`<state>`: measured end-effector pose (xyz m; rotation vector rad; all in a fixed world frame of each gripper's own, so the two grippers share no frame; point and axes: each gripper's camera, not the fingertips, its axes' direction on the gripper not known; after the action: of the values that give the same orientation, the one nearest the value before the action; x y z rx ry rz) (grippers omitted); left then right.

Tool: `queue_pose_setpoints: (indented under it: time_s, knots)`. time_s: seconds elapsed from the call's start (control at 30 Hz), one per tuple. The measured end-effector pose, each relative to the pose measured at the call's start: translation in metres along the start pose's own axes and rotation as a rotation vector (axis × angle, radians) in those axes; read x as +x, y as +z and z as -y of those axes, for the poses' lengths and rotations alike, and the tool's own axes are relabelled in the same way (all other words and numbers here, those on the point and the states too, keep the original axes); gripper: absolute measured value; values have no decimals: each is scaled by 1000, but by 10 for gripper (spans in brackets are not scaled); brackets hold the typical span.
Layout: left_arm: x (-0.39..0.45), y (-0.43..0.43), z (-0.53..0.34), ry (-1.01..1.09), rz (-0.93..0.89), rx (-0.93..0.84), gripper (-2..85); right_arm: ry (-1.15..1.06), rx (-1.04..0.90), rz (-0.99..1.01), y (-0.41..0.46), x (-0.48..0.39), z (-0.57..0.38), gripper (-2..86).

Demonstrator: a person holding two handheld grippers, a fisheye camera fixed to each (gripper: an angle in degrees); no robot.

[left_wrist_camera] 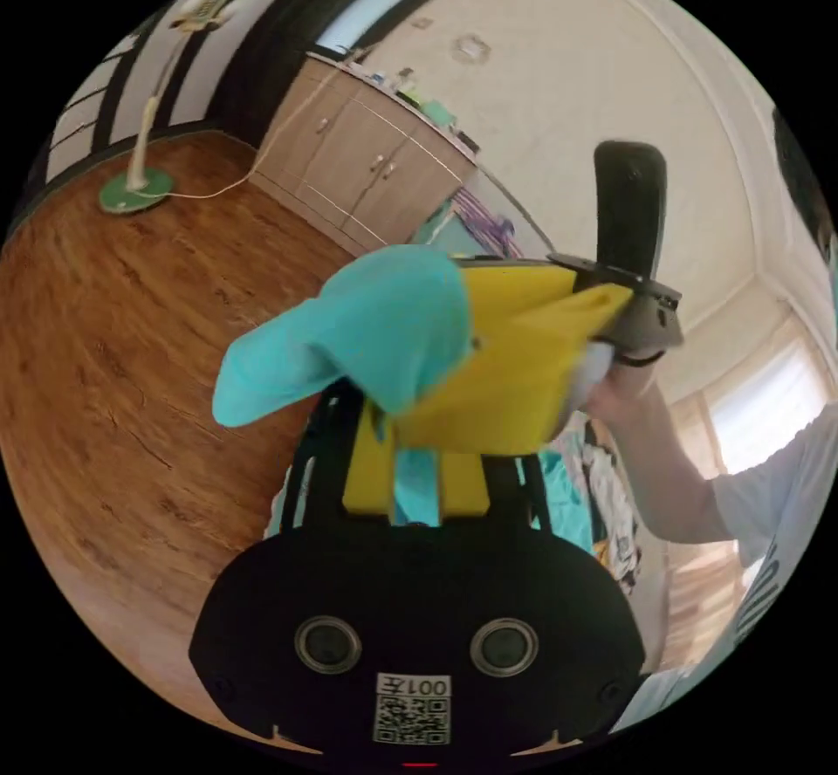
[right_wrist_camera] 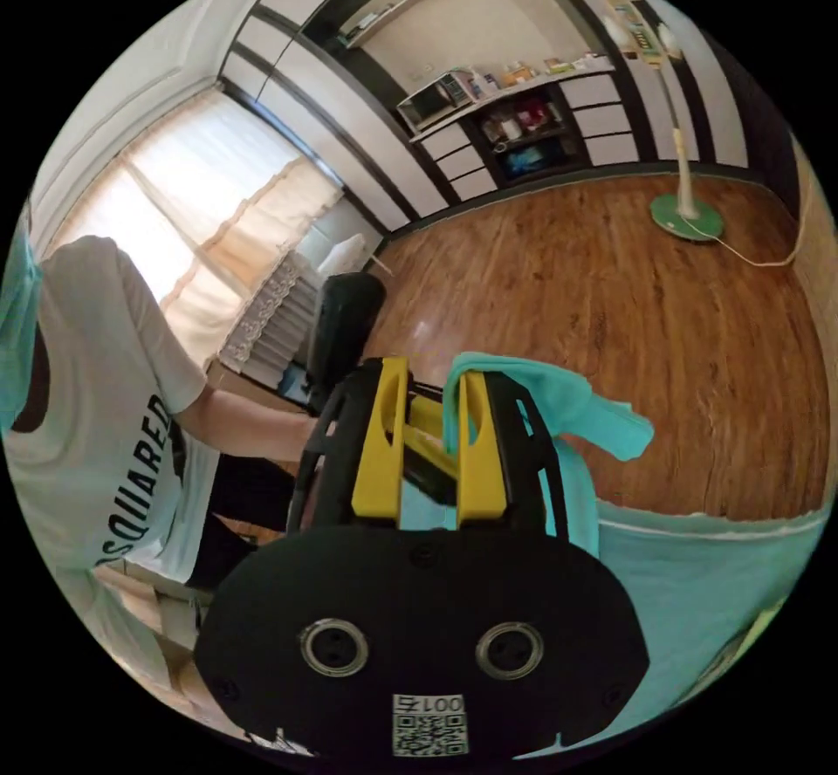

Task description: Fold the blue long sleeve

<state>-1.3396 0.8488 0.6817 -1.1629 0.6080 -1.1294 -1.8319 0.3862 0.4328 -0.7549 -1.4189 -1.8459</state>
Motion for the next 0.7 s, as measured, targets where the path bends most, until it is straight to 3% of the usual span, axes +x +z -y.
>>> queue_pose_setpoints:
  time_s: [0.13,0.33,0.5,0.7]
  knots:
    - [-67,-48,5,-91,-201,99,-6,-59,9,-63,-36,23,24,72]
    - [-143,-85,1,-74,-393,93,-10,143,-56,-314,-69,101,-9,85]
    - [-200,-106,-7,-111,-430,132,-11,314,-88,44,-32,191,-43,122]
    - [-253,-132,-18,-74,-466,131,-9,334,63,471,2,261,-20,125]
